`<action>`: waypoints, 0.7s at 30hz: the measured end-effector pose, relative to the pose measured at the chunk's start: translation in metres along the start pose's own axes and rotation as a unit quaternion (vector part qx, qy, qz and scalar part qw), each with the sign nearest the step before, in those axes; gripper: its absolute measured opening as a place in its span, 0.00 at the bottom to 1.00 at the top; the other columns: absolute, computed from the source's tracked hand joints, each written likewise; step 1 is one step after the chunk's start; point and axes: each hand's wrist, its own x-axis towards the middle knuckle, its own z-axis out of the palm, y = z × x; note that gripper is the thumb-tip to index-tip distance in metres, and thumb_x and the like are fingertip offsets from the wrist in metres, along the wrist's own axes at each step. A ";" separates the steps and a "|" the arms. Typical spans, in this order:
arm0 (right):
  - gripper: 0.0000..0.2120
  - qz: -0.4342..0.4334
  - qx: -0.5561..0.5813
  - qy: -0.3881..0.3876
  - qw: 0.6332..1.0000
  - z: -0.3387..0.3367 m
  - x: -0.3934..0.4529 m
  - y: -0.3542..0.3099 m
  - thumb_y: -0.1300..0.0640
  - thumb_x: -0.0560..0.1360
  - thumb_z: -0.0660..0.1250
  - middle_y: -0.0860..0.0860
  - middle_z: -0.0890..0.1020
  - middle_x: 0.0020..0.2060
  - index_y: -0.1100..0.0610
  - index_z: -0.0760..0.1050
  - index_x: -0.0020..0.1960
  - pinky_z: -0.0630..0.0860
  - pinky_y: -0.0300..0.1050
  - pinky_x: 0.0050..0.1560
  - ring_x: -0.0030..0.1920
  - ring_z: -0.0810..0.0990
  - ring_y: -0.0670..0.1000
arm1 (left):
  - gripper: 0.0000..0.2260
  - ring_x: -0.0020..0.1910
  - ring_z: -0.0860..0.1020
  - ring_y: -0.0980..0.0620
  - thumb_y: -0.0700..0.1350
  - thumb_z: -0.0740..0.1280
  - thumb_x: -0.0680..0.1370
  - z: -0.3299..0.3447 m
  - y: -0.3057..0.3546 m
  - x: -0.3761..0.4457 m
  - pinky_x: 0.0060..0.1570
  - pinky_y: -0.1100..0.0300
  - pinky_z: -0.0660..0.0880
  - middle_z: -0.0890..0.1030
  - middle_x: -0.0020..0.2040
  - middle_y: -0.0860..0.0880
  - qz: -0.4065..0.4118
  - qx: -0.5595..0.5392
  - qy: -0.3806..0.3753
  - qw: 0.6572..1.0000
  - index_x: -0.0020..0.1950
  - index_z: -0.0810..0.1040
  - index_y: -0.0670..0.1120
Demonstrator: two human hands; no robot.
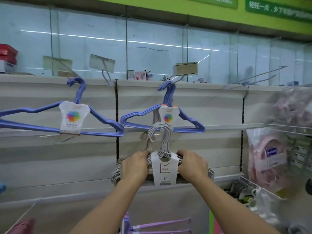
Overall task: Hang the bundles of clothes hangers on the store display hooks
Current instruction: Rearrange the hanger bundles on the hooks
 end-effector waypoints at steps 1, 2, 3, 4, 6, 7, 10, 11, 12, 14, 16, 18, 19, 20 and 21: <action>0.10 -0.006 -0.004 0.002 1.000 0.000 0.004 0.013 0.54 0.71 0.63 0.49 0.82 0.46 0.47 0.75 0.52 0.69 0.44 0.42 0.49 0.79 0.56 | 0.19 0.53 0.79 0.46 0.42 0.60 0.75 0.009 0.011 0.001 0.45 0.55 0.73 0.81 0.54 0.52 0.001 -0.003 0.012 1.000 0.62 0.72 0.60; 0.11 -0.012 -0.009 -0.002 1.000 0.000 0.007 0.025 0.54 0.72 0.63 0.49 0.82 0.47 0.47 0.75 0.53 0.69 0.44 0.42 0.50 0.79 0.56 | 0.19 0.53 0.79 0.47 0.42 0.61 0.75 0.016 0.020 0.002 0.45 0.55 0.73 0.81 0.54 0.53 0.000 -0.005 0.020 1.000 0.62 0.72 0.60; 0.12 -0.020 -0.008 -0.015 1.000 0.001 0.012 0.037 0.53 0.71 0.63 0.49 0.82 0.48 0.47 0.74 0.54 0.69 0.44 0.43 0.51 0.79 0.56 | 0.18 0.53 0.79 0.47 0.41 0.61 0.75 0.024 0.029 0.003 0.46 0.55 0.73 0.81 0.54 0.53 -0.007 -0.004 0.021 1.000 0.62 0.73 0.59; 0.13 -0.028 -0.002 -0.041 0.999 0.003 0.018 0.047 0.53 0.71 0.64 0.49 0.82 0.50 0.47 0.73 0.55 0.69 0.44 0.44 0.52 0.79 0.56 | 0.18 0.53 0.79 0.47 0.41 0.61 0.74 0.030 0.035 0.004 0.45 0.55 0.73 0.81 0.54 0.53 -0.018 -0.001 0.014 1.000 0.61 0.74 0.58; 0.15 -0.051 0.021 -0.132 0.990 0.006 0.032 0.066 0.52 0.71 0.66 0.49 0.81 0.53 0.49 0.72 0.57 0.71 0.44 0.46 0.53 0.78 0.55 | 0.19 0.53 0.79 0.47 0.39 0.62 0.73 0.042 0.044 0.006 0.45 0.56 0.72 0.81 0.53 0.53 -0.042 0.003 -0.008 0.999 0.60 0.74 0.58; 0.18 -0.067 0.029 -0.182 0.981 0.009 0.039 0.073 0.51 0.70 0.67 0.50 0.80 0.54 0.50 0.71 0.59 0.72 0.44 0.49 0.54 0.78 0.55 | 0.20 0.53 0.79 0.47 0.39 0.62 0.73 0.048 0.047 0.007 0.45 0.56 0.72 0.81 0.53 0.53 -0.052 0.002 -0.016 0.999 0.60 0.74 0.59; 0.24 -0.092 0.046 -0.223 0.969 0.017 0.055 0.088 0.52 0.69 0.68 0.51 0.79 0.58 0.50 0.70 0.64 0.75 0.46 0.56 0.57 0.77 0.54 | 0.21 0.53 0.80 0.47 0.38 0.62 0.73 0.060 0.056 0.008 0.44 0.57 0.72 0.82 0.54 0.51 -0.067 0.019 -0.026 0.997 0.61 0.72 0.58; 0.25 -0.096 0.050 -0.215 0.971 0.020 0.059 0.093 0.53 0.69 0.68 0.50 0.79 0.59 0.49 0.69 0.65 0.74 0.47 0.57 0.58 0.77 0.54 | 0.21 0.53 0.80 0.47 0.38 0.62 0.74 0.064 0.060 0.009 0.43 0.57 0.71 0.82 0.54 0.51 -0.068 0.030 -0.027 0.997 0.62 0.72 0.58; 0.25 -0.101 0.053 -0.214 0.970 0.023 0.061 0.097 0.53 0.69 0.68 0.50 0.79 0.60 0.48 0.69 0.66 0.74 0.48 0.58 0.59 0.77 0.54 | 0.20 0.53 0.80 0.47 0.38 0.62 0.74 0.067 0.063 0.010 0.41 0.57 0.70 0.82 0.53 0.51 -0.066 0.039 -0.029 0.997 0.61 0.73 0.57; 0.27 -0.106 0.054 -0.240 0.964 0.032 0.064 0.105 0.52 0.69 0.68 0.50 0.78 0.61 0.48 0.68 0.67 0.74 0.48 0.59 0.60 0.77 0.54 | 0.20 0.53 0.79 0.47 0.38 0.62 0.74 0.073 0.064 0.011 0.41 0.56 0.70 0.81 0.53 0.51 -0.054 0.062 -0.037 0.996 0.62 0.73 0.56; 0.28 -0.105 0.048 -0.263 0.958 0.044 0.063 0.111 0.54 0.69 0.68 0.51 0.78 0.61 0.50 0.67 0.67 0.74 0.47 0.58 0.60 0.76 0.55 | 0.21 0.54 0.79 0.47 0.39 0.61 0.74 0.083 0.061 0.011 0.43 0.56 0.72 0.80 0.55 0.52 -0.042 0.072 -0.044 0.996 0.64 0.71 0.58; 0.24 -0.098 0.051 -0.259 0.960 0.059 0.059 0.114 0.56 0.70 0.66 0.54 0.77 0.61 0.53 0.67 0.66 0.74 0.47 0.56 0.59 0.76 0.56 | 0.23 0.55 0.78 0.48 0.39 0.61 0.74 0.094 0.057 0.008 0.46 0.56 0.73 0.79 0.57 0.53 -0.040 0.062 -0.051 0.996 0.66 0.70 0.59; 0.22 -0.093 0.057 -0.251 0.962 0.067 0.055 0.114 0.57 0.71 0.64 0.55 0.77 0.61 0.54 0.67 0.65 0.73 0.48 0.56 0.59 0.76 0.58 | 0.23 0.56 0.78 0.49 0.39 0.61 0.74 0.099 0.056 0.006 0.46 0.56 0.73 0.79 0.58 0.54 -0.041 0.059 -0.055 0.996 0.66 0.70 0.59; 0.20 -0.087 0.066 -0.241 0.964 0.072 0.051 0.112 0.57 0.72 0.63 0.56 0.76 0.60 0.55 0.67 0.64 0.74 0.49 0.55 0.59 0.76 0.59 | 0.23 0.56 0.78 0.49 0.39 0.61 0.74 0.102 0.054 0.005 0.46 0.57 0.73 0.79 0.58 0.54 -0.044 0.060 -0.059 0.995 0.66 0.70 0.58; 0.19 -0.078 0.071 -0.232 0.967 0.080 0.047 0.110 0.56 0.73 0.63 0.56 0.76 0.60 0.55 0.67 0.63 0.74 0.50 0.56 0.59 0.76 0.59 | 0.23 0.56 0.78 0.49 0.39 0.61 0.74 0.107 0.052 0.003 0.46 0.57 0.73 0.79 0.58 0.53 -0.047 0.062 -0.064 0.995 0.66 0.70 0.57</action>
